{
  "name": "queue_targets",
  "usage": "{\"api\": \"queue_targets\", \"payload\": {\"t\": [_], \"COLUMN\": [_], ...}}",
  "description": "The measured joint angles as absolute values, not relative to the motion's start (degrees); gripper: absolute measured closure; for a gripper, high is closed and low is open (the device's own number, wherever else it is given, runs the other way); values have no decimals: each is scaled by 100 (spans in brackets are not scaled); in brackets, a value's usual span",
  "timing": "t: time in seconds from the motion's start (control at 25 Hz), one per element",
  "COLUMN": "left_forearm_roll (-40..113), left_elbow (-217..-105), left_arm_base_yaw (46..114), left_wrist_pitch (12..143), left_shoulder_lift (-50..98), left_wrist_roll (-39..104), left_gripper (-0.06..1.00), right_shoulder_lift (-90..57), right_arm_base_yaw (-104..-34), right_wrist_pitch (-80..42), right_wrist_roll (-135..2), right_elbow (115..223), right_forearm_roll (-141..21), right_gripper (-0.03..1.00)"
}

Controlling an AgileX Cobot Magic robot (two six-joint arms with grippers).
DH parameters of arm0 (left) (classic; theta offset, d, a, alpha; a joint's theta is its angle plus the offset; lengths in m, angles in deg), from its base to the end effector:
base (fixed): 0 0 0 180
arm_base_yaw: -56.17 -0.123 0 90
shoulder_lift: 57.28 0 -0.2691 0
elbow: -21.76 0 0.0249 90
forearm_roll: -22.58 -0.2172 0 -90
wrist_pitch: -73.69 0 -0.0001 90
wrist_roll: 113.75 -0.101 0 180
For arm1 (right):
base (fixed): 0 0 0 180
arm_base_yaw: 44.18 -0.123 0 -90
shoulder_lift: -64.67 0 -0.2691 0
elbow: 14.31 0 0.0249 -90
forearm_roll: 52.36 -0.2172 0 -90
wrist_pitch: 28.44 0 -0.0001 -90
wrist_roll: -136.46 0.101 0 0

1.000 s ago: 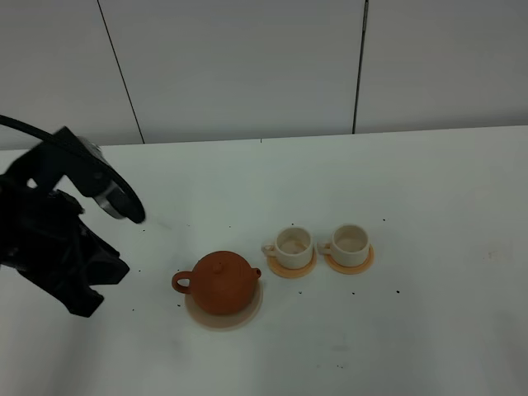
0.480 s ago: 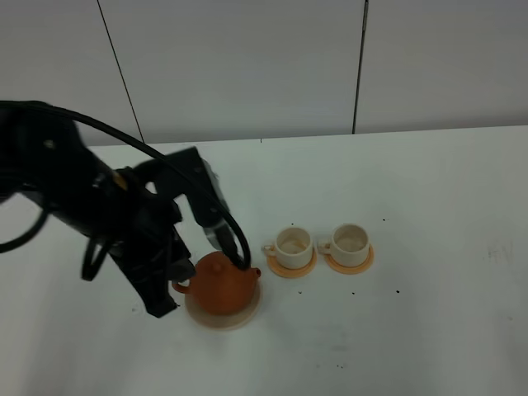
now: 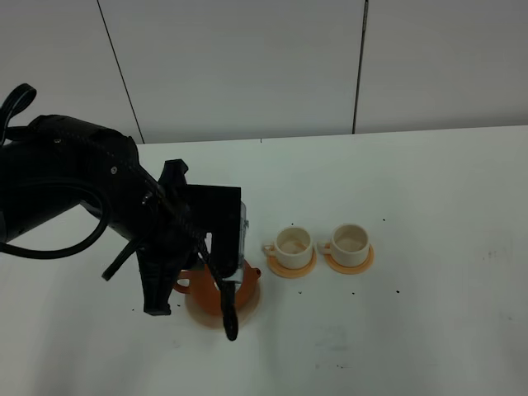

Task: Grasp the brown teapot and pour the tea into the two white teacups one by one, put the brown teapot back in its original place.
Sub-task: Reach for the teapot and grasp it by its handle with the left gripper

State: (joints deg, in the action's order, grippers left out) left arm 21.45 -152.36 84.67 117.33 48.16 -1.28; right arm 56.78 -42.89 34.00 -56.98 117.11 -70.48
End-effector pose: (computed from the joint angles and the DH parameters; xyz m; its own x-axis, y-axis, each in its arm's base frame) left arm 0.2869 -0.1542 0.2351 0.1450 0.9788 -0.1447 0.9142 -0.0765 0.3980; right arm -0.0127 0.0282 0.2555 -0.4443 -0.0710 -0.8931 -0.2608 0.9639 0.0531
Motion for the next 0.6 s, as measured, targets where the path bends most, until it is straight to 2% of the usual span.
{"api": "queue_targets", "payload": {"t": [0.4, 0.6], "left_forearm_roll": [1666, 1004], "left_elbow": [-15236, -15236], "left_arm_base_yaw": [8448, 8334], "left_wrist_pitch": [11840, 12589], "left_shoulder_lift": [4837, 4837], "left_wrist_roll": [-161, 72], "left_gripper": [69, 69], "right_shoulder_lift": [5678, 5678], "right_arm_base_yaw": [-4289, -4289], "right_wrist_pitch": [3400, 3400], "right_wrist_roll": [-5698, -5698], "right_elbow": [11711, 11711], "right_forearm_roll": [-7048, -7048], "right_gripper": [54, 55]}}
